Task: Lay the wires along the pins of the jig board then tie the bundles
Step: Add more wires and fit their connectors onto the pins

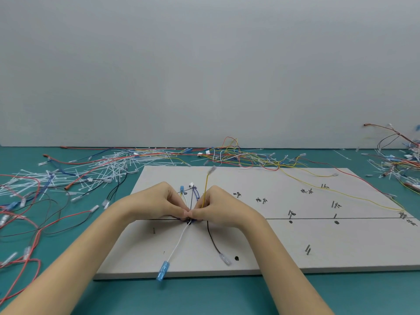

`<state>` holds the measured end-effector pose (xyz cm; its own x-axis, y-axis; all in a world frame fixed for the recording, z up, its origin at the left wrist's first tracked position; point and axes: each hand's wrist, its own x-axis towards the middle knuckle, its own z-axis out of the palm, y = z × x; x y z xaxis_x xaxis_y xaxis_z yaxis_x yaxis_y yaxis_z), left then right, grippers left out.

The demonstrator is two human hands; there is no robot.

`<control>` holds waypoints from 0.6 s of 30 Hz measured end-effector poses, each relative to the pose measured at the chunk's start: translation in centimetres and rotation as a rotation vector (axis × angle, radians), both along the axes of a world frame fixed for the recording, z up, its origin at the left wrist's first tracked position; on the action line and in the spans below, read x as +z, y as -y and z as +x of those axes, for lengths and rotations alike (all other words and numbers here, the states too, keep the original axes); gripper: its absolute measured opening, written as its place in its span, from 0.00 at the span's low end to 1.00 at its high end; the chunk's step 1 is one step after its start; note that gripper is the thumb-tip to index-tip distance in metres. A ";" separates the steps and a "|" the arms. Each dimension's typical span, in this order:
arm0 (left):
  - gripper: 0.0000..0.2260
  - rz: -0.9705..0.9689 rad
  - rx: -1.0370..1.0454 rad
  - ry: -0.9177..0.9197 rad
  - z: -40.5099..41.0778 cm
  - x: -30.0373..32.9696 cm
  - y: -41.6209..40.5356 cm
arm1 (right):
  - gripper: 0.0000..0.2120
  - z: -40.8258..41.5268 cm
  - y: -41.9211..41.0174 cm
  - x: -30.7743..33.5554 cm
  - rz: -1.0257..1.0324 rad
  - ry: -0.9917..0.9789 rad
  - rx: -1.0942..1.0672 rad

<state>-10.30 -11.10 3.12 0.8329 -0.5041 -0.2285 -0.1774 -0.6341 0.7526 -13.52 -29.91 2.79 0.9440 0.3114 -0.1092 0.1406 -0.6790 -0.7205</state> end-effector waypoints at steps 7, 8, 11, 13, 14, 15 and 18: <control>0.03 -0.012 0.009 -0.008 0.0 0.1 -0.1 | 0.08 0.1 0.0 -0.1 0.029 -0.008 -0.013; 0.03 -0.012 0.013 -0.005 0.0 0.0 -0.1 | 0.07 0.1 0.0 -0.1 0.034 -0.014 -0.008; 0.04 -0.003 0.022 0.008 -0.1 0.0 0.0 | 0.04 0.1 0.1 -0.3 0.059 -0.037 0.006; 0.04 -0.003 0.018 0.009 -0.1 0.0 0.0 | 0.04 0.1 0.3 -0.2 0.061 -0.045 0.013; 0.04 -0.003 0.012 0.009 -0.1 0.0 0.0 | 0.05 0.0 0.4 -0.1 0.056 -0.049 0.016; 0.04 -0.002 0.006 0.009 -0.1 0.0 0.0 | 0.06 0.0 0.4 -0.1 0.047 -0.053 0.018; 0.03 -0.001 0.000 0.001 -0.1 0.1 -0.1 | 0.07 0.0 0.4 0.0 0.046 -0.051 0.011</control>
<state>-10.40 -11.00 3.24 0.8329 -0.5045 -0.2273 -0.1781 -0.6333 0.7531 -13.49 -30.33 2.79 0.9342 0.3271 -0.1421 0.1101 -0.6436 -0.7574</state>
